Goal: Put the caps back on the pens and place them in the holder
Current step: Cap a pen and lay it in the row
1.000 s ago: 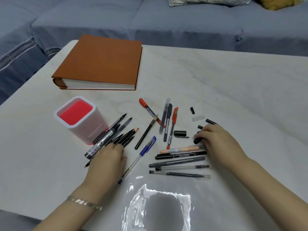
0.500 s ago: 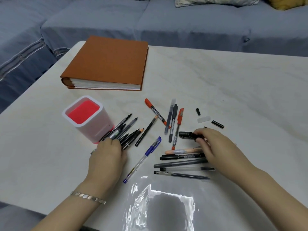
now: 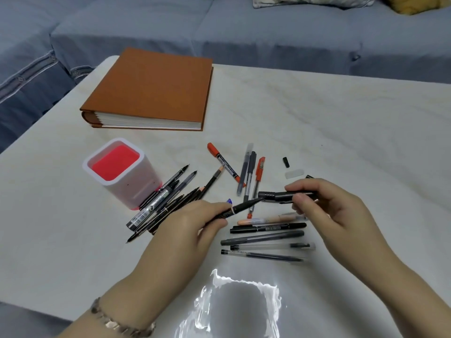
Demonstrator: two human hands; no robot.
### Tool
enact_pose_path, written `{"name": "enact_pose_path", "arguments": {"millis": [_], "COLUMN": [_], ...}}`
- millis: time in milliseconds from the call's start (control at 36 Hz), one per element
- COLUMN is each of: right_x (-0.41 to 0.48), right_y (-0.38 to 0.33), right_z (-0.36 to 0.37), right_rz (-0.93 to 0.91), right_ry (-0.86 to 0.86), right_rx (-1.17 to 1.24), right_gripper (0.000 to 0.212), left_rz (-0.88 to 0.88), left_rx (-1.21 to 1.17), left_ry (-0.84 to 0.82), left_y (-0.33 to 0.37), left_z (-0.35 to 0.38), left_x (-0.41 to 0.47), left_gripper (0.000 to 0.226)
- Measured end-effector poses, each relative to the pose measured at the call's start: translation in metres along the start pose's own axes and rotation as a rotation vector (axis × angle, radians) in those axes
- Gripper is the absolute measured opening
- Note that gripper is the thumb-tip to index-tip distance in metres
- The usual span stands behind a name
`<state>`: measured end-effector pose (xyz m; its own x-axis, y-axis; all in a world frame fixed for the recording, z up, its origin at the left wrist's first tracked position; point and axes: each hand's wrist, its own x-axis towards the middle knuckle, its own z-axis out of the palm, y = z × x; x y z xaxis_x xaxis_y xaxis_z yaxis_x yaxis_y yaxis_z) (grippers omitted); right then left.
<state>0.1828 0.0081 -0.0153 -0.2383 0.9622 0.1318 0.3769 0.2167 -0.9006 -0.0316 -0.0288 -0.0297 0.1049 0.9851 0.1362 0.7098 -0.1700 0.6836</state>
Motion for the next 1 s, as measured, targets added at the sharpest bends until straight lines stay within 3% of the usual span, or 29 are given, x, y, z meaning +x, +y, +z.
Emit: {"name": "enact_pose_path", "arguments": {"millis": [444, 583, 667, 861, 1000], "right_x": [-0.009, -0.009, -0.01, -0.012, -0.021], "right_y": [0.001, 0.003, 0.005, 0.013, 0.026], "right_z": [0.009, 0.014, 0.014, 0.014, 0.021], "right_rz": [0.01, -0.099, -0.175, -0.263, -0.247], "right_ry": [-0.094, -0.073, -0.066, -0.085, -0.124], "right_rx": [-0.015, -0.072, -0.109, -0.162, -0.234], "right_gripper": [0.026, 0.01, 0.02, 0.016, 0.018], "left_rz": [0.158, 0.215, 0.233, 0.15, 0.147], "left_rx": [0.075, 0.084, 0.073, -0.038, 0.157], "left_ry": [-0.058, -0.081, -0.105, -0.276, -0.397], "left_y": [0.01, 0.011, 0.012, 0.016, 0.014], "left_z": [0.007, 0.01, 0.009, 0.007, 0.013], "left_x": [0.001, 0.001, 0.004, 0.013, 0.014], "left_gripper": [0.029, 0.028, 0.026, 0.03, 0.033]}}
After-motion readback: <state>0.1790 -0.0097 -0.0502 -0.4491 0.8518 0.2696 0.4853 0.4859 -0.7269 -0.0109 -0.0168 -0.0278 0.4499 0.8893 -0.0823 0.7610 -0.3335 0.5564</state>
